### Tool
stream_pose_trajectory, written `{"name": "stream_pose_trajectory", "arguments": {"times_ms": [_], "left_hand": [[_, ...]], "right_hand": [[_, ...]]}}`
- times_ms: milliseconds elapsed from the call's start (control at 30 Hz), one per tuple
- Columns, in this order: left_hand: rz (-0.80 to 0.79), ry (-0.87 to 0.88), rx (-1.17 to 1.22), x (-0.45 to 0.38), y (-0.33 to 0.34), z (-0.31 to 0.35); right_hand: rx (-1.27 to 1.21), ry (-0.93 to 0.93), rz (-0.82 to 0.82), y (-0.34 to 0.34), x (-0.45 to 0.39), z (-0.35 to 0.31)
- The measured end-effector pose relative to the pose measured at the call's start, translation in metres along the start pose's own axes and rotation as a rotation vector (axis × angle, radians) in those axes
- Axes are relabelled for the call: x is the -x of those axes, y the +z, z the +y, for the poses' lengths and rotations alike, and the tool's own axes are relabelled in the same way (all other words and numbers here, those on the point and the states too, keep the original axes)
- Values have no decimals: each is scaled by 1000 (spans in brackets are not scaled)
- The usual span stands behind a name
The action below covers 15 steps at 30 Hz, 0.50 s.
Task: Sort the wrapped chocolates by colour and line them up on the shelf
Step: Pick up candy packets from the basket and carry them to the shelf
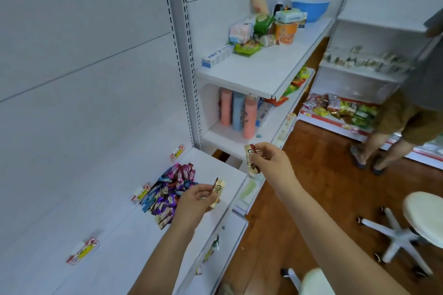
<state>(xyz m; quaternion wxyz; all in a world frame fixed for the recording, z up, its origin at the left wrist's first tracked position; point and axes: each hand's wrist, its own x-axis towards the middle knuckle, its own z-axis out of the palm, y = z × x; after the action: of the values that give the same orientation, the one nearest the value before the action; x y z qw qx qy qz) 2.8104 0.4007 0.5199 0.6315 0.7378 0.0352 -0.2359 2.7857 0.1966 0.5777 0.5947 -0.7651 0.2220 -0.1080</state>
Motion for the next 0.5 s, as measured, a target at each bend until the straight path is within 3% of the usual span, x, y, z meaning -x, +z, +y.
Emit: {"name": "stream_pose_trajectory", "arguments": {"times_ms": [500], "left_hand": [[144,-53,43,-109,-17,30]], "right_hand": [[63,7,-197,55,-144,-27]]}}
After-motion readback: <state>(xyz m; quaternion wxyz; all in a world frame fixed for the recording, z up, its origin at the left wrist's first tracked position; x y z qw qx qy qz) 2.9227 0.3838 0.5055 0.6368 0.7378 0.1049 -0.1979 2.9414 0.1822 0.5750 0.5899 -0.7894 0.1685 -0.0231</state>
